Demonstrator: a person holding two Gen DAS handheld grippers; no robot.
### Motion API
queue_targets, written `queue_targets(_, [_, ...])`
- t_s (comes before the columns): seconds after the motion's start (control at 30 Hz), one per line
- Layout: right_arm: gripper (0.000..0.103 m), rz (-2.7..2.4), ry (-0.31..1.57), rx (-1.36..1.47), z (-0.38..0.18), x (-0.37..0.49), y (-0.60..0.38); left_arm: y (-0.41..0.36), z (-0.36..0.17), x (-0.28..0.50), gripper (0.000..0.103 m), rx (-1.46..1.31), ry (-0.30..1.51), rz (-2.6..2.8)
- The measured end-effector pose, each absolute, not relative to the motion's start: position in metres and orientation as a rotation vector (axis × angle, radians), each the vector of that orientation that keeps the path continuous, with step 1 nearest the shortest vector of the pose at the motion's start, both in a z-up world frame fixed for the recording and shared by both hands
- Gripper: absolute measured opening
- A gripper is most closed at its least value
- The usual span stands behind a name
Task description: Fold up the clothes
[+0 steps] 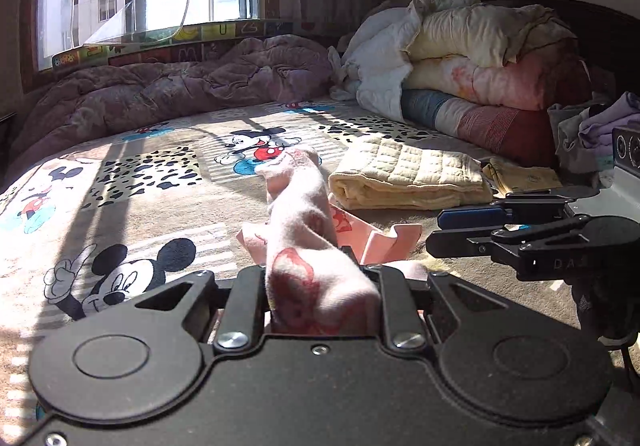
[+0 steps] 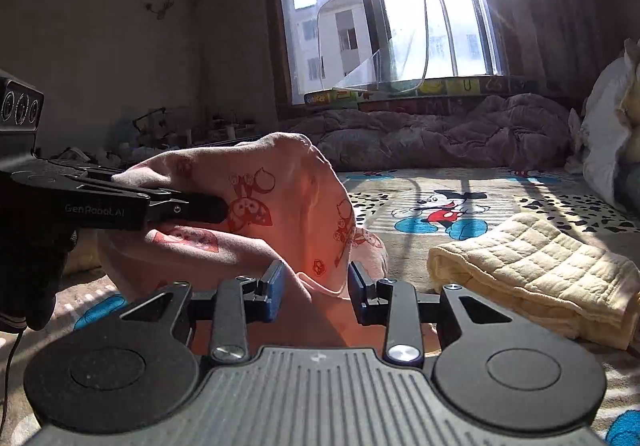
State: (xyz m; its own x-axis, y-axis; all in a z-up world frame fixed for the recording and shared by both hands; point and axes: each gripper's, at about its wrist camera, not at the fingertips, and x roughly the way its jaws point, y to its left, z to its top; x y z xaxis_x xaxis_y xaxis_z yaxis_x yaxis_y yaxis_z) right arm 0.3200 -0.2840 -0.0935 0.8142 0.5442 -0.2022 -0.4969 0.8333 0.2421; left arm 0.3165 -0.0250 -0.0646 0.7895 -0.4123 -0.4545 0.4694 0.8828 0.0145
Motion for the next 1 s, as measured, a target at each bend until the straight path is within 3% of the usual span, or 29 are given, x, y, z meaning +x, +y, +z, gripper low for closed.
queue_targets(0.07, [0.044, 0.6, 0.351, 0.194, -0.101, 0.319, -0.286, -0.018, -0.075, 0.3, 0.017, 0.104, 0.502, -0.47])
queue_targets(0.23, [0.045, 0.71, 0.502, 0.273, -0.122, 0.292, -0.278, -0.018, -0.087, 0.254, 0.021, 0.099, 0.521, -0.49])
queue_targets(0.4, [0.046, 0.746, 0.57, 0.567, -0.139, 0.26, -0.284, -0.037, -0.103, 0.206, 0.021, 0.337, 0.464, -0.533])
queue_targets(0.53, [0.056, 0.748, 0.593, 0.762, -0.154, 0.238, -0.298, -0.054, -0.132, 0.16, 0.021, 0.665, 0.397, -0.549])
queue_targets(0.63, [0.059, 0.732, 0.595, 0.895, -0.165, 0.218, -0.312, -0.062, -0.149, 0.13, 0.031, 0.826, 0.358, -0.576])
queue_targets(0.8, [0.067, 0.711, 0.556, 1.077, -0.174, 0.198, -0.326, -0.06, -0.154, 0.089, 0.06, 0.917, 0.325, -0.628])
queue_targets(1.0, [0.064, 0.63, 0.567, 0.993, -0.171, 0.196, -0.312, -0.052, -0.149, 0.049, 0.06, 0.888, 0.348, -0.685])
